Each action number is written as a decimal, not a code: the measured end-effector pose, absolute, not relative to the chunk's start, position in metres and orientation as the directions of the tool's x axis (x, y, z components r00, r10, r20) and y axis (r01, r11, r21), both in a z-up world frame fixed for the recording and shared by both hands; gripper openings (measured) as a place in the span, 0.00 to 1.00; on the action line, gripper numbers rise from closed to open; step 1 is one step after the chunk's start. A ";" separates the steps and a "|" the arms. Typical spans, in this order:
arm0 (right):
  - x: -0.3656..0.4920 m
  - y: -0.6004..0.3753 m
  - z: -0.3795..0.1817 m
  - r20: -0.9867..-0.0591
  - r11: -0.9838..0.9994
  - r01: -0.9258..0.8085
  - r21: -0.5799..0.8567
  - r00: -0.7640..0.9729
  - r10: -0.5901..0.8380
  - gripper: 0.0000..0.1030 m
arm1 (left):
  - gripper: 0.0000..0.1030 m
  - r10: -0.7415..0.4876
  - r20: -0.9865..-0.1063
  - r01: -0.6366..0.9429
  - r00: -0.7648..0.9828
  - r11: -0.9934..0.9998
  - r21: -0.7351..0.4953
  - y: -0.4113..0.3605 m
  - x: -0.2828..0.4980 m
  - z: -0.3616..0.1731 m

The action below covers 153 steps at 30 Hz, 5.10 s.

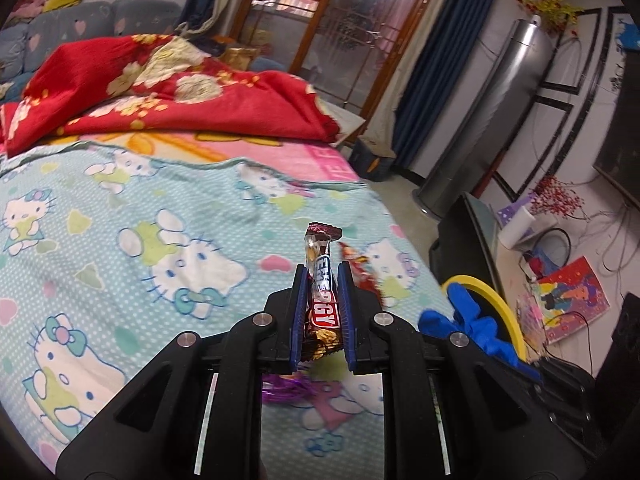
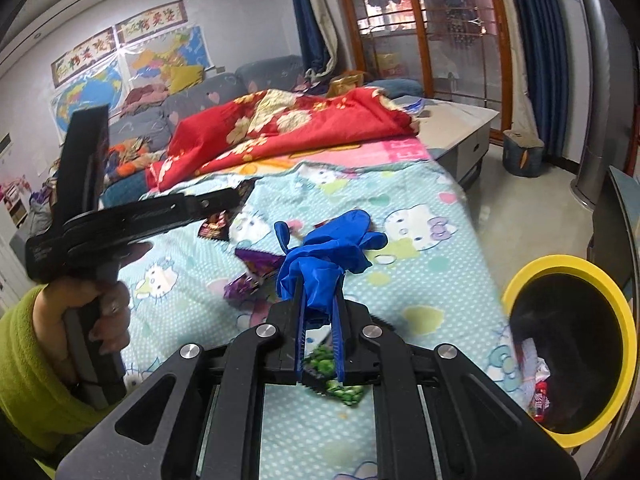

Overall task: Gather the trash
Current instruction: 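Carry the candy wrapper and blue glove with both tools over the bin, then open both tools to drop the candy wrapper and glove into the bin, then move both open tools back toward the green snack packet on the bed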

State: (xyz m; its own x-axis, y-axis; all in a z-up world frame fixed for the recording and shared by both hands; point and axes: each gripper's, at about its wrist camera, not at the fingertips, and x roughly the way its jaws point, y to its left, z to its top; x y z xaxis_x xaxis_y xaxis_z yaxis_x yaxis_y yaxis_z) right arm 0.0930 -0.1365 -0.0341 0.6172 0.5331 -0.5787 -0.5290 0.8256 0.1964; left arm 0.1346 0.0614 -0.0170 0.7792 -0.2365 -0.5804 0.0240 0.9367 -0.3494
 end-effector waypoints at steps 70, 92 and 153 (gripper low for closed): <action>0.136 -0.355 -0.059 -0.568 0.944 -0.036 0.328 0.791 0.228 0.10 | 0.10 -0.500 -0.623 0.487 0.601 0.848 -0.210 -0.149 0.110 -0.035; 0.147 -0.397 -0.097 -0.639 0.933 0.071 0.353 0.747 0.185 0.11 | 0.10 -0.494 -0.696 0.566 0.522 0.811 -0.151 -0.210 0.134 -0.070; 0.124 -0.275 -0.052 -0.568 0.933 -0.200 0.300 0.748 0.343 0.55 | 0.89 -0.253 -0.524 0.192 0.813 0.967 -0.169 -0.085 0.148 -0.018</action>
